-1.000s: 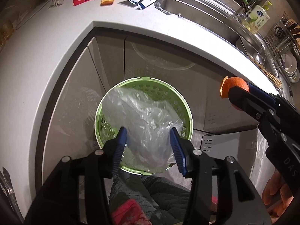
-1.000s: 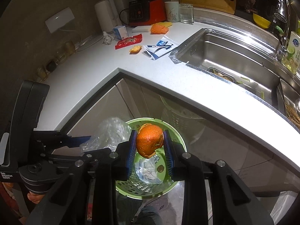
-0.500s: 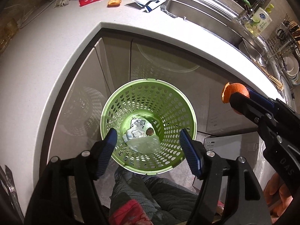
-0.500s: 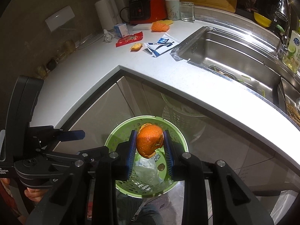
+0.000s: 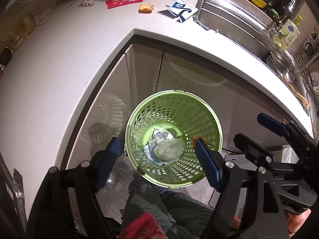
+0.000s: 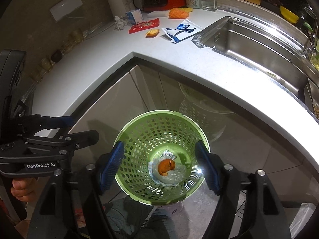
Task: Collect trash
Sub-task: 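Open both tools to drop the bag and peel into the basket, then grasp the crumpled tissue with the left tool while the right tool grasps the milk carton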
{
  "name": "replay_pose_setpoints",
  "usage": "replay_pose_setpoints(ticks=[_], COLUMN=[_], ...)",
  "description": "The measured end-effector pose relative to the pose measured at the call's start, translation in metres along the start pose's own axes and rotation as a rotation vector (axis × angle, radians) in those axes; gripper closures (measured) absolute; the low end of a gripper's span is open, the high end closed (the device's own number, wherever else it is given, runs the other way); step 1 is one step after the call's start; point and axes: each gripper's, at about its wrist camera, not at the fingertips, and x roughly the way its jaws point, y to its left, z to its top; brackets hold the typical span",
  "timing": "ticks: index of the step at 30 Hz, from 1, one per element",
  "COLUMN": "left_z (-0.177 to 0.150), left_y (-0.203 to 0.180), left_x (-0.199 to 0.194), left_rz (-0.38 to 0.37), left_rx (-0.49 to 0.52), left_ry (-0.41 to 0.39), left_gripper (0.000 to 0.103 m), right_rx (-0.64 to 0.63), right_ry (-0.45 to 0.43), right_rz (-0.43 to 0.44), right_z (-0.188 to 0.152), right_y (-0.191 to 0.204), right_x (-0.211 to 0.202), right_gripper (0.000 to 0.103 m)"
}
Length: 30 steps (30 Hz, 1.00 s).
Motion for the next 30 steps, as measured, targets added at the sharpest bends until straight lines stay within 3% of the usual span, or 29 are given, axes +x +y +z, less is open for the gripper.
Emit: replay_pose_setpoints(ticks=[2, 9, 20, 22, 30], left_z=[-0.002, -0.001, 0.004, 0.006, 0.035], left_y=[0.001, 0.000, -0.005, -0.004, 0.018], left_x=[0.001, 0.002, -0.018, -0.025, -0.046], left_rz=[0.002, 0.015, 0.056, 0.067, 0.060], left_rx=[-0.002, 0.002, 0.012, 0.011, -0.031], left_ry=[0.002, 0.007, -0.034, -0.050, -0.128], left_gripper=[0.029, 0.027, 0.024, 0.018, 0.008], right_rx=[0.013, 0.031, 0.038, 0.043, 0.050], right_ry=[0.009, 0.019, -0.029, -0.043, -0.096], right_rz=[-0.009, -0.018, -0.001, -0.001, 0.010], right_z=[0.000, -0.001, 0.008, 0.012, 0.041], right_y=[-0.003, -0.008, -0.012, -0.014, -0.015], right_x=[0.001, 0.002, -0.014, -0.018, -0.022], right_gripper=[0.015, 0.008, 0.007, 0.002, 0.002])
